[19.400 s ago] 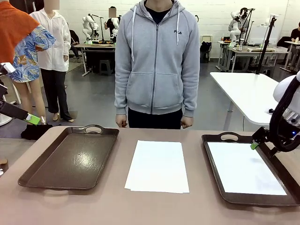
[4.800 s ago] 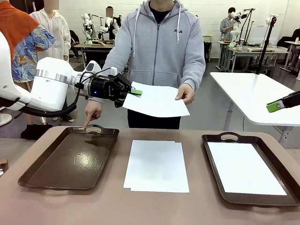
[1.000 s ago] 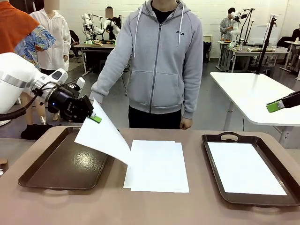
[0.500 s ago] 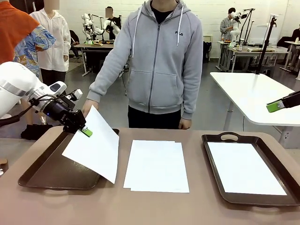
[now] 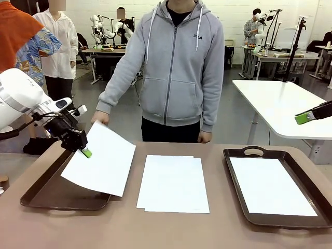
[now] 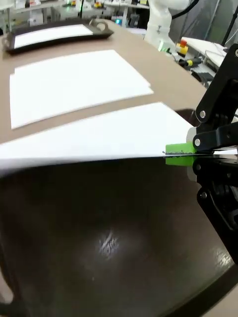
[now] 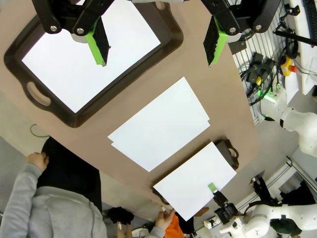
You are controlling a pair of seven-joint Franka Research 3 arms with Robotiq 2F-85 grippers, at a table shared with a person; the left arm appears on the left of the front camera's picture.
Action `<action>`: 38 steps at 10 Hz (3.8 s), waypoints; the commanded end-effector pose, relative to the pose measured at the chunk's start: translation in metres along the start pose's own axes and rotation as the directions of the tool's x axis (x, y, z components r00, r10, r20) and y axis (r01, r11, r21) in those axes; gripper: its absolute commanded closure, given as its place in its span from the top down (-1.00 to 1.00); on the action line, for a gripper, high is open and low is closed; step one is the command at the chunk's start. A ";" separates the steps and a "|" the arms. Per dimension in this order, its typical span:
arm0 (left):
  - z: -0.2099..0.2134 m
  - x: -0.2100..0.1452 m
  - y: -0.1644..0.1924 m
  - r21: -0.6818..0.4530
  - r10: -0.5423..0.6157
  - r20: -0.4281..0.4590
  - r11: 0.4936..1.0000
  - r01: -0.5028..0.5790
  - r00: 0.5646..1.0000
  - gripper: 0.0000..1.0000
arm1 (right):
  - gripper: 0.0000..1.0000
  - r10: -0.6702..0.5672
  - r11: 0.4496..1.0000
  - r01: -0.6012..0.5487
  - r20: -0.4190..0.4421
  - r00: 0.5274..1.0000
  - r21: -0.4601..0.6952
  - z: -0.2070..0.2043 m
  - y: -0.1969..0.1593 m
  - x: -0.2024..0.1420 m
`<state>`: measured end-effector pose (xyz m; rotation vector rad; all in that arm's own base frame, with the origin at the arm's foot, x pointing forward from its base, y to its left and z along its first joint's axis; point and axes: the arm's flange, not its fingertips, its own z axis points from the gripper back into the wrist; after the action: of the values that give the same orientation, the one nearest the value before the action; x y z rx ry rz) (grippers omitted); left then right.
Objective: Sort the A4 documents.
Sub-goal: Place the A4 Paper in the designated Handle tray, then receive the A4 Paper.
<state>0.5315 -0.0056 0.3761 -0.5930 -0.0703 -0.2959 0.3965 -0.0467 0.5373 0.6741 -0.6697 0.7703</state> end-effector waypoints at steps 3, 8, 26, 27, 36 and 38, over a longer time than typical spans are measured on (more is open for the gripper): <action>-0.004 0.009 0.014 0.145 0.036 -0.080 0.989 -0.024 0.996 -0.98 | 1.00 -0.001 1.000 0.001 0.003 1.000 0.001 -0.001 0.001 0.000; -0.001 -0.002 0.023 0.217 0.073 -0.110 0.975 -0.048 0.991 -0.98 | 1.00 -0.001 1.000 0.001 0.003 1.000 0.001 -0.001 0.001 0.000; -0.005 -0.015 0.030 0.342 0.176 -0.045 0.928 -0.150 0.983 1.00 | 1.00 -0.001 1.000 0.001 0.003 1.000 0.001 -0.001 0.001 0.000; -0.003 -0.016 0.030 0.332 0.179 -0.038 0.930 -0.156 0.983 1.00 | 1.00 -0.001 1.000 0.001 0.003 1.000 0.001 -0.001 0.001 0.000; 0.002 -0.008 0.029 0.296 0.161 -0.027 0.944 -0.146 0.987 1.00 | 1.00 -0.001 1.000 0.001 0.003 1.000 0.001 -0.001 0.001 0.000; 0.002 -0.008 0.029 0.296 0.161 -0.027 0.944 -0.146 0.987 1.00 | 1.00 -0.001 1.000 0.001 0.003 1.000 0.001 -0.001 0.001 0.000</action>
<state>0.5333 0.0194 0.3608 -0.3084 -0.0223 -0.1307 0.3965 -0.0467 0.5373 0.6741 -0.6697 0.7703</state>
